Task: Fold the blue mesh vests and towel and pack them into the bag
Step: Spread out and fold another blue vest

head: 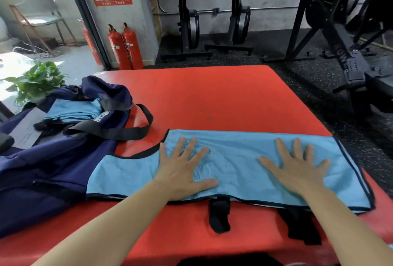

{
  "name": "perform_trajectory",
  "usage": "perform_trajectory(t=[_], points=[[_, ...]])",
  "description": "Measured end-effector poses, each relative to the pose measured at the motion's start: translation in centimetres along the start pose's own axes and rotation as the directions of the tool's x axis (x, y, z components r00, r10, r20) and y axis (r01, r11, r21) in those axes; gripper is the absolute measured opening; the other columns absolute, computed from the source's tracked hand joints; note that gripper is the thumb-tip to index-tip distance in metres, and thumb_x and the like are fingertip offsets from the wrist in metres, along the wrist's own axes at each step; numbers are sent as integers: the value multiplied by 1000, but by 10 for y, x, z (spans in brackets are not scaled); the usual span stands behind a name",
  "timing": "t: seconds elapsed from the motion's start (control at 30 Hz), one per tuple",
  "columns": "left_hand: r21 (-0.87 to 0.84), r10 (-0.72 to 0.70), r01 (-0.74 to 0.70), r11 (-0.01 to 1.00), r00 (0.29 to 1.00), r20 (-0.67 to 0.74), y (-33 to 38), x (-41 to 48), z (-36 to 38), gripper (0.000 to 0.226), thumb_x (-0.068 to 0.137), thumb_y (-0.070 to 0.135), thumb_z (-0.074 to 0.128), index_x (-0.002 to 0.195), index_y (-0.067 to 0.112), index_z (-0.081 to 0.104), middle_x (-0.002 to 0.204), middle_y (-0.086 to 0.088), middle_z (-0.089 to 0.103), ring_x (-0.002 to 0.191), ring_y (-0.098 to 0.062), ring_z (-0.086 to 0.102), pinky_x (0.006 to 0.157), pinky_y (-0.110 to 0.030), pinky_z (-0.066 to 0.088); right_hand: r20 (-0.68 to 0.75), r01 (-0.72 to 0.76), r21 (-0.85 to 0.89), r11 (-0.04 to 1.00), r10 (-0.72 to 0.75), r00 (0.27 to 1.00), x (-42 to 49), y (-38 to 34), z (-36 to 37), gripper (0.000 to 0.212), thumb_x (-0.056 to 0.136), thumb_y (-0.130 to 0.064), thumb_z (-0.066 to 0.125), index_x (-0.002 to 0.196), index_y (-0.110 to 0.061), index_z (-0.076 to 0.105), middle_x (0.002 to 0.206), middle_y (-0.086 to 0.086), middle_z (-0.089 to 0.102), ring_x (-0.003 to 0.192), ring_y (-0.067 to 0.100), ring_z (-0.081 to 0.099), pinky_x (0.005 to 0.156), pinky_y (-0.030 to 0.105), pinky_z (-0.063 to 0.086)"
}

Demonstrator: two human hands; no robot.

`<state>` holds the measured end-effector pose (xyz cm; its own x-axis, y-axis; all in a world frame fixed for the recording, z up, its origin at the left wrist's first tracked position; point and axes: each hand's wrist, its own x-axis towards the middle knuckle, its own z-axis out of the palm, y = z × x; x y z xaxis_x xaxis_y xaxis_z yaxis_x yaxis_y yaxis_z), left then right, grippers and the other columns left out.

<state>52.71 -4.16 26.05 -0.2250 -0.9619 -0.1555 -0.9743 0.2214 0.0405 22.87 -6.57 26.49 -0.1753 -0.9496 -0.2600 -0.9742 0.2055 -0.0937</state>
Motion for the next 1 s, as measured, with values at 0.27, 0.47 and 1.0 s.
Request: perform_trajectory(t=[0.27, 0.47, 1.0], points=[[2, -114, 114, 993, 993, 27, 46, -9, 3, 106, 62, 100, 10, 151, 46, -13, 162, 6, -20, 147, -23, -28, 108, -69, -15, -29, 159, -99, 982, -163, 986, 48, 33, -20, 99, 61, -97, 2, 148, -52, -12, 162, -7, -18, 150, 25, -13, 114, 63, 2], [-6, -87, 87, 996, 996, 17, 47, -11, 8, 102, 67, 97, 12, 152, 45, -11, 163, 6, -17, 147, -20, -25, 113, -63, -15, -5, 167, -132, 977, -169, 986, 51, 38, -23, 94, 66, -94, 5, 147, -51, -16, 161, -8, -21, 150, 24, -14, 115, 62, 1], [-10, -332, 333, 943, 936, -118, -88, -119, -39, 43, 96, 42, 48, 135, 25, 50, 125, 4, 61, 121, -23, 49, 97, -39, 33, 71, 584, -20, 811, -582, 810, -105, -160, 11, 70, 100, -57, 22, 156, -25, -5, 164, 6, -9, 150, 19, -11, 119, 48, -8]])
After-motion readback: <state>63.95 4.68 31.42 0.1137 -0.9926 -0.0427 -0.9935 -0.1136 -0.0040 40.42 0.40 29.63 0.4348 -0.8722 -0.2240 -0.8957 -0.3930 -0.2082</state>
